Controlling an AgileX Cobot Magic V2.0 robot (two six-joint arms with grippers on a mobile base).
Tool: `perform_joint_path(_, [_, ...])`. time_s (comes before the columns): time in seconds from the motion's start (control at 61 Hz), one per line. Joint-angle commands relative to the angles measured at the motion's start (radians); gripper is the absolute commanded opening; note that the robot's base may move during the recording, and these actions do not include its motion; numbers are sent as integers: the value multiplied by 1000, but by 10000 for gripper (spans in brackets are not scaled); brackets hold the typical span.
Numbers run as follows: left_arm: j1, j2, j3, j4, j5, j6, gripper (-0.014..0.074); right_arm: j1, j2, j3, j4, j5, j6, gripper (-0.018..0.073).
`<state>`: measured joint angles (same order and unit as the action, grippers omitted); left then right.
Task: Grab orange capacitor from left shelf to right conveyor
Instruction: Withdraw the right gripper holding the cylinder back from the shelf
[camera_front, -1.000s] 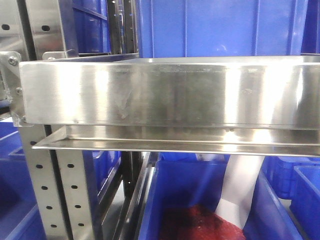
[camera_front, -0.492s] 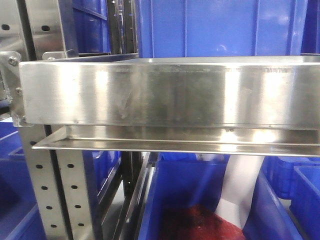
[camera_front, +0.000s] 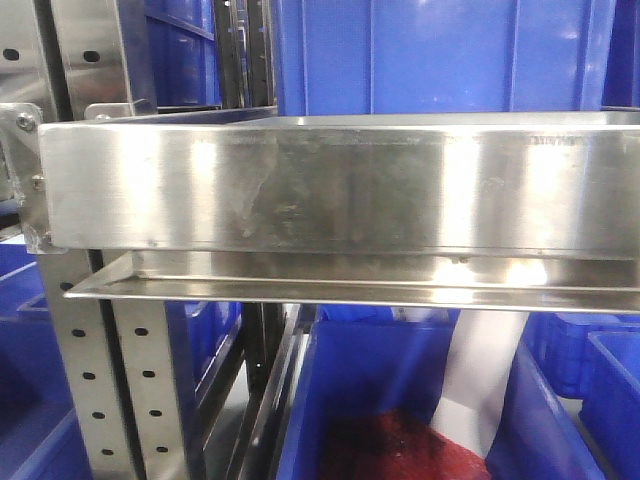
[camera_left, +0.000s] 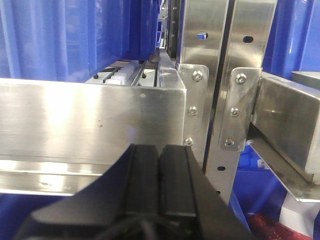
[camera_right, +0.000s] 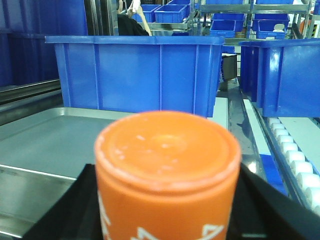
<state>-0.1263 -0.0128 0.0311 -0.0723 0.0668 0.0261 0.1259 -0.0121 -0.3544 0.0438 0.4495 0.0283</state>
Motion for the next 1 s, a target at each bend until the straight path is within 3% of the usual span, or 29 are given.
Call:
perform_joint_path(0.0, [0, -12, -4, -2, -91, -2, -127, -6, 8, -29, 0, -102, -3, 87])
perform_joint_path(0.984, [0, -12, -4, -2, -91, -2, -127, -6, 8, -29, 0, -102, -3, 87])
